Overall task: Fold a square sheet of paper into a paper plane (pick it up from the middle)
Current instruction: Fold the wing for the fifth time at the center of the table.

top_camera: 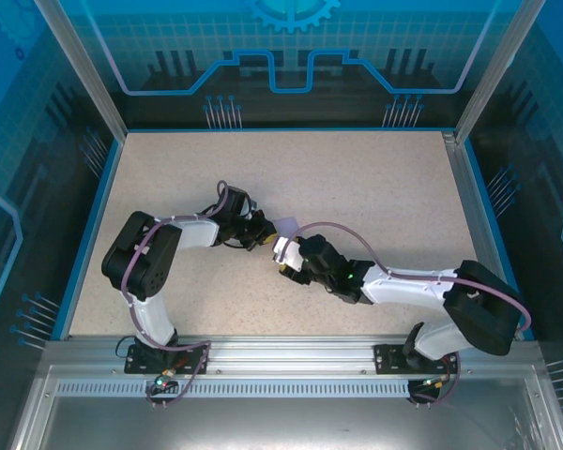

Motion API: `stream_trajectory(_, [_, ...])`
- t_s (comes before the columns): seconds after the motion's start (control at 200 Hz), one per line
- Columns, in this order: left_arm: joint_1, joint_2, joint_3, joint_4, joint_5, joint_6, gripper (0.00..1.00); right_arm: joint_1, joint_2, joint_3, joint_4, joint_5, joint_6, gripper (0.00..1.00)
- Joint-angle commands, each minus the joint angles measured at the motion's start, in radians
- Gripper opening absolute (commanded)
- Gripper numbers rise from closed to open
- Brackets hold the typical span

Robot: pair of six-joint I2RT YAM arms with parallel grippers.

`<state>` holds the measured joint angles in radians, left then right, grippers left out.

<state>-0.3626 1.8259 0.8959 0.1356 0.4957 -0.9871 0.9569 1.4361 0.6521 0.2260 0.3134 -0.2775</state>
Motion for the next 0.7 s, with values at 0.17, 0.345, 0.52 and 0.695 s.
stream_trajectory(0.17, [0.006,-0.019,0.019,-0.027,0.035,0.033,0.02,-0.012,0.165,0.031,0.099,0.133,-0.053,0.56])
stream_trajectory(0.345, [0.005,-0.014,0.020,-0.017,0.037,0.028,0.02,-0.013,0.208,0.055,0.095,0.147,-0.079,0.52])
stream_trajectory(0.52, [0.006,-0.013,0.017,-0.014,0.039,0.027,0.02,-0.013,0.231,0.055,0.097,0.156,-0.054,0.47])
stream_trajectory(0.695, [0.006,-0.013,0.010,-0.005,0.041,0.023,0.02,-0.014,0.228,0.059,0.078,0.172,-0.044,0.44])
